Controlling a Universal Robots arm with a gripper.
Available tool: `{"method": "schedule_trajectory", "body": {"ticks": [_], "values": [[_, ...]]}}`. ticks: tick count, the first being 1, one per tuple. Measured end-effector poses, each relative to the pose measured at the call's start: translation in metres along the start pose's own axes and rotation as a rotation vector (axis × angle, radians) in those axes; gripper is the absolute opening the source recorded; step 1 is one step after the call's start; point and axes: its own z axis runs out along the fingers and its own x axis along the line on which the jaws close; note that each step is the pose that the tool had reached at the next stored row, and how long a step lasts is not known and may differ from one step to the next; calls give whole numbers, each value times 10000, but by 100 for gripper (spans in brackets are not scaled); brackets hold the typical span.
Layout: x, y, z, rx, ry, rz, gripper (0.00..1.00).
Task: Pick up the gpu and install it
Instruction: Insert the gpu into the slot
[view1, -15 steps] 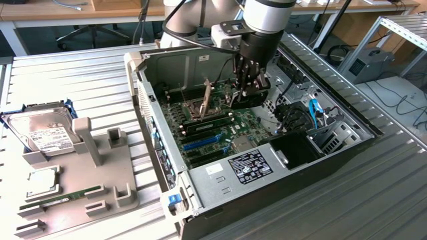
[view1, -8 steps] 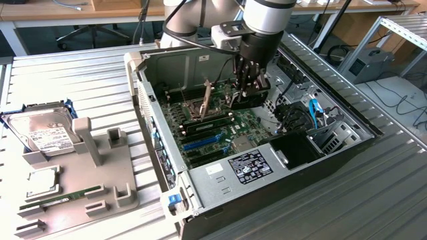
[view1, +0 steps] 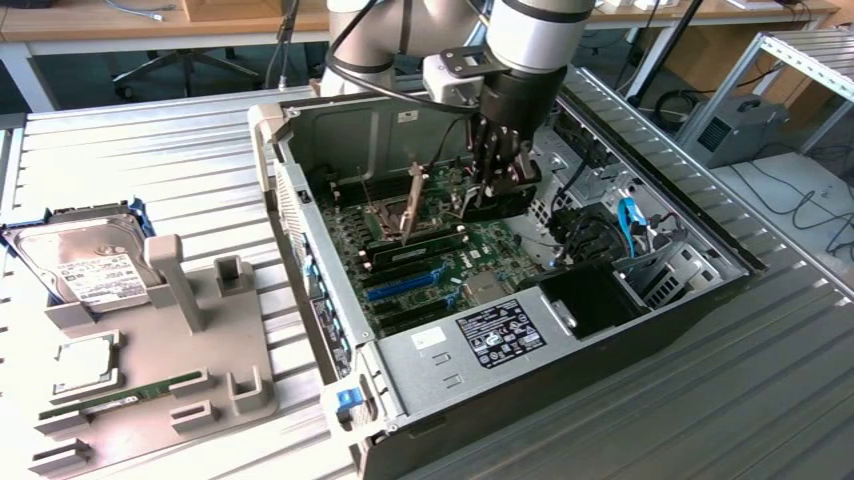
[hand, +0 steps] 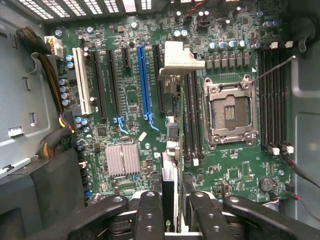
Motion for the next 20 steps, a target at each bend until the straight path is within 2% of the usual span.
{"method": "schedule_trajectory", "body": {"ticks": [20], "values": [[22,-1,33,0,0,0,26]]}}
